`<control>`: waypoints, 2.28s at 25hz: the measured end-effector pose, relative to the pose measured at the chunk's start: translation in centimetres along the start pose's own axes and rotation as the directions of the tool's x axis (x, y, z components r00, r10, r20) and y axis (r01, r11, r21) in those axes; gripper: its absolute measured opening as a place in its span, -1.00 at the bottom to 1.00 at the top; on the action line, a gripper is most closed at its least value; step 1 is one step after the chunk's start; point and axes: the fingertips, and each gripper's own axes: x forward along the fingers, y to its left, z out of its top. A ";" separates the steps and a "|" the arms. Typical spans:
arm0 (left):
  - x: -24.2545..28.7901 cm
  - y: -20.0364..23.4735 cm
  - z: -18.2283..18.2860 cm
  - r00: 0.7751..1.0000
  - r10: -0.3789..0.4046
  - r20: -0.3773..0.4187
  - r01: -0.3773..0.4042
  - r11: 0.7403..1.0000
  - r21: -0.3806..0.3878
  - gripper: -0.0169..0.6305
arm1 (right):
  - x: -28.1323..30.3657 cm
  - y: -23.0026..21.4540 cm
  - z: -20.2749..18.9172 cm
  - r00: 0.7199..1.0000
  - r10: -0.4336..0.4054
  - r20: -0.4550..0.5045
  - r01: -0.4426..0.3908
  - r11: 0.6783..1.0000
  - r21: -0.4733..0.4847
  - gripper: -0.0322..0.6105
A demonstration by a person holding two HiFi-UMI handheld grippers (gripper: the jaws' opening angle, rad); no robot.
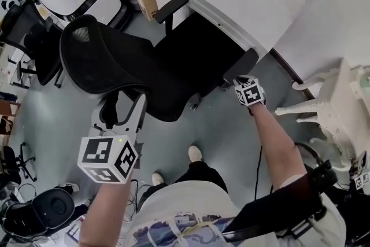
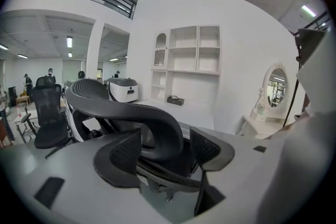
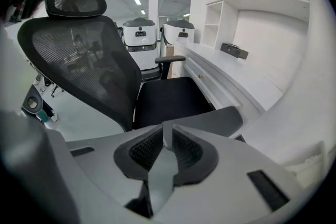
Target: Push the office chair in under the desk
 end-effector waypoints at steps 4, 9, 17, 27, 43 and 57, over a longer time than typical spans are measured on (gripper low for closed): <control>-3.0 0.5 -0.6 0.998 -0.065 0.003 0.065 0.998 0.015 -0.05 | -3.4 3.8 -0.7 1.000 -0.014 -0.009 0.015 0.999 0.045 -0.74; -7.2 1.8 -1.6 0.990 -0.141 0.019 0.141 0.989 0.038 -0.34 | -7.7 11.0 -1.6 0.999 0.047 0.006 -0.047 0.995 0.083 -0.79; -14.6 3.5 -5.2 0.954 -0.301 0.006 0.299 0.950 0.085 -0.89 | -14.7 23.8 -1.8 0.992 0.090 0.083 -0.100 0.987 0.127 -0.81; -23.6 5.7 -11.8 0.871 -0.484 -0.085 0.490 0.868 0.078 -0.91 | -23.3 38.4 -1.6 0.971 0.129 0.200 -0.161 0.975 0.153 -0.82; -30.6 4.2 -18.2 0.775 -0.603 -0.187 0.627 0.772 0.109 -0.91 | -33.0 49.2 1.2 0.919 0.221 0.327 -0.257 0.964 0.071 -0.82; -33.5 5.4 -19.8 0.790 -0.586 -0.182 0.609 0.786 0.109 -0.91 | -35.3 53.7 2.6 0.896 0.298 0.330 -0.301 0.953 -0.044 -0.82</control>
